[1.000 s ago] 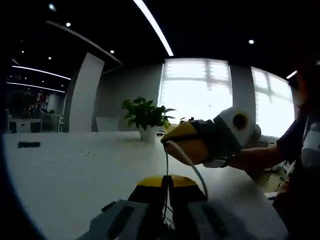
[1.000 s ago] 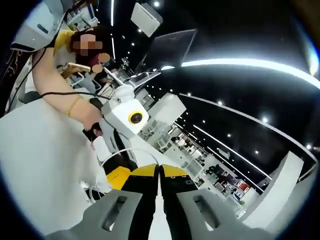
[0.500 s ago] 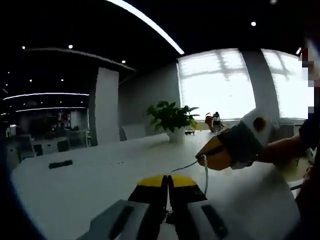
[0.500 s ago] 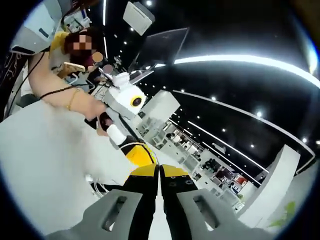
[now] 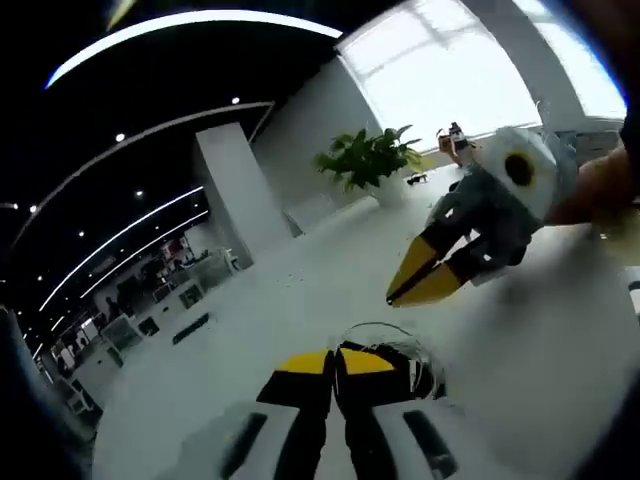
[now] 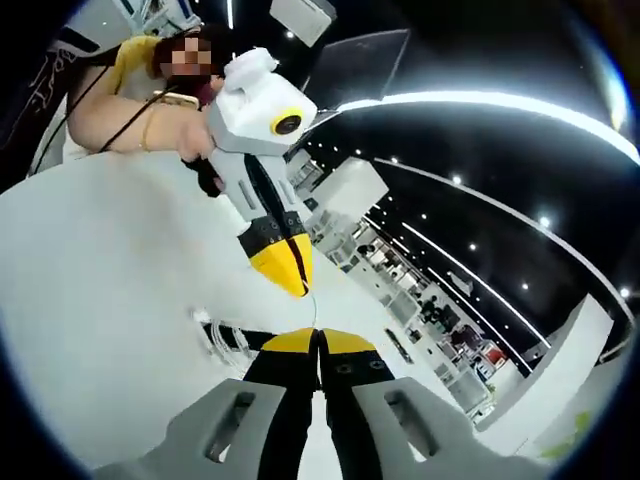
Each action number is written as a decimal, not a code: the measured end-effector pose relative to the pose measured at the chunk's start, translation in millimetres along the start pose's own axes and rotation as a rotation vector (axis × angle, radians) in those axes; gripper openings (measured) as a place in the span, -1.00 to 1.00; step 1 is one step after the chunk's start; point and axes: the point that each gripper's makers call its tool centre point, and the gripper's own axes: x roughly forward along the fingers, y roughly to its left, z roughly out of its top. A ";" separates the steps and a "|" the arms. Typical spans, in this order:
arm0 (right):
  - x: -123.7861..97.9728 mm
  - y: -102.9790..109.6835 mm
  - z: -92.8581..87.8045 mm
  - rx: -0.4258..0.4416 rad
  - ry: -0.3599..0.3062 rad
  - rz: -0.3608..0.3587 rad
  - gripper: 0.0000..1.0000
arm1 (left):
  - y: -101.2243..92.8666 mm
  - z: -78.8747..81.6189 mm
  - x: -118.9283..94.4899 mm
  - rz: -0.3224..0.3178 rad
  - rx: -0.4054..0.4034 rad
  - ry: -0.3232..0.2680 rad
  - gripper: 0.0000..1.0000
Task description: Peel open the Velcro strap on the desktop, arrange the wired earphones neatly onto it, and close the Velcro strap to secure them.
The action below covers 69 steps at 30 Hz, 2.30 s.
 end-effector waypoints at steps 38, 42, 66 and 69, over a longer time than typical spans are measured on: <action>13.3 33.7 -30.9 0.205 0.156 0.170 -0.80 | -13.6 -35.4 35.3 -0.075 -0.259 0.178 -0.80; 14.3 32.0 -32.5 0.180 0.171 0.174 -0.78 | -13.3 -37.5 36.1 -0.077 -0.254 0.183 -0.79; 21.9 27.8 -32.4 0.137 0.158 0.203 -0.74 | -14.9 -46.9 33.6 -0.075 -0.260 0.188 -0.70; 23.2 28.8 -28.5 0.163 0.133 0.210 -0.74 | -15.9 -47.7 34.0 -0.076 -0.257 0.191 -0.70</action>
